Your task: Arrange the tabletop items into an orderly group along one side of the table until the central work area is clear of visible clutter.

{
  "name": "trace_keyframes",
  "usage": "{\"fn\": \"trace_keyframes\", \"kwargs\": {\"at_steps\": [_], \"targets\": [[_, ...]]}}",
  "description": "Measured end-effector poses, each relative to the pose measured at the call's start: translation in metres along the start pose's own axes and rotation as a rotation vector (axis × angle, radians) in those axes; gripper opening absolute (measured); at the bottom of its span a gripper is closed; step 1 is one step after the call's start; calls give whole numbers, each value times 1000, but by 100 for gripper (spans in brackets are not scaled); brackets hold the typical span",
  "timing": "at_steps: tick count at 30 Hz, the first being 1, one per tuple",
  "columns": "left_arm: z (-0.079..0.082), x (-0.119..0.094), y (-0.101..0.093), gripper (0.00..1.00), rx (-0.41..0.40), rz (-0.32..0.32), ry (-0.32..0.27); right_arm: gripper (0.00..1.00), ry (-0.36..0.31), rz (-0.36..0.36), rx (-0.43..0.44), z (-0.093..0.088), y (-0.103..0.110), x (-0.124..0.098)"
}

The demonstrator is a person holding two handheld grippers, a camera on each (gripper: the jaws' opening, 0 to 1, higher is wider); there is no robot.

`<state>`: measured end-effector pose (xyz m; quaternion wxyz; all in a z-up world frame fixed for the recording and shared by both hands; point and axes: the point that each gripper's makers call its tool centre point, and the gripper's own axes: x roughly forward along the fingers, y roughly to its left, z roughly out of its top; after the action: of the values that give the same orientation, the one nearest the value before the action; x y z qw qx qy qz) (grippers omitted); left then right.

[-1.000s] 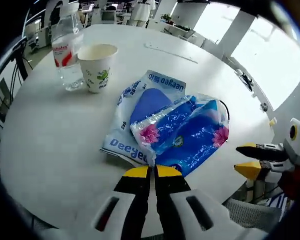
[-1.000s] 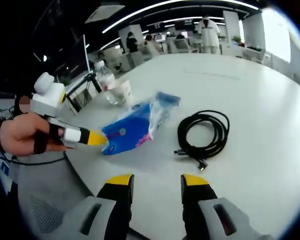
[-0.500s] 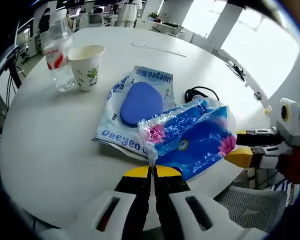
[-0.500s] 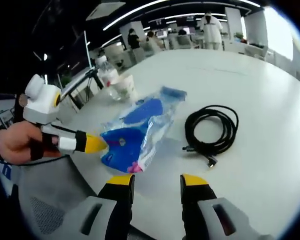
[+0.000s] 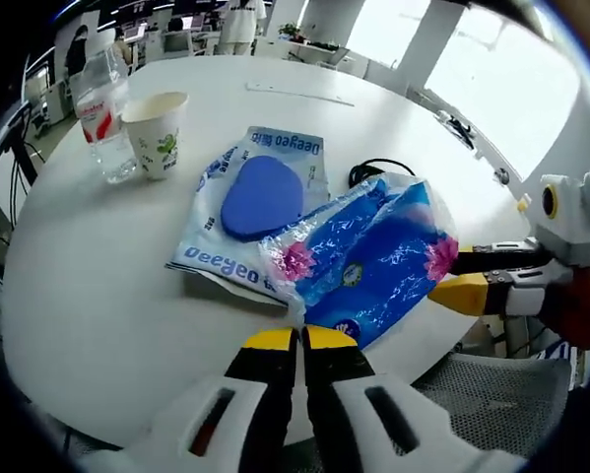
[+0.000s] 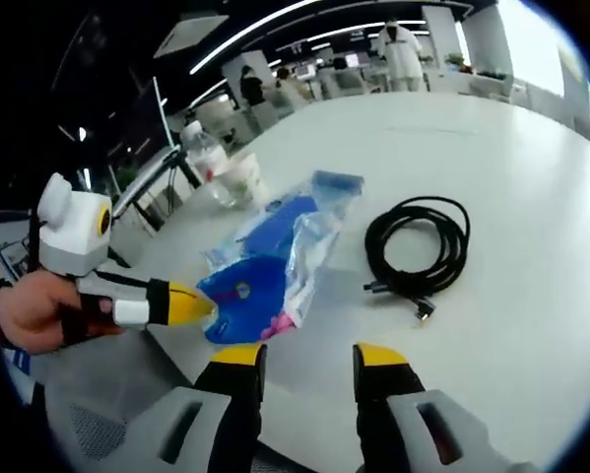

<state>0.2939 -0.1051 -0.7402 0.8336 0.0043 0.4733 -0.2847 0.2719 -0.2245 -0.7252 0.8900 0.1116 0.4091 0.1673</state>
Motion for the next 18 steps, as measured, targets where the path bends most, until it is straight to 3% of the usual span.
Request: {"fn": "trace_keyframes", "kwargs": {"at_steps": [18], "targets": [[-3, -3, 9, 0, 22, 41, 1, 33, -30, 36, 7, 0, 12, -11]]}}
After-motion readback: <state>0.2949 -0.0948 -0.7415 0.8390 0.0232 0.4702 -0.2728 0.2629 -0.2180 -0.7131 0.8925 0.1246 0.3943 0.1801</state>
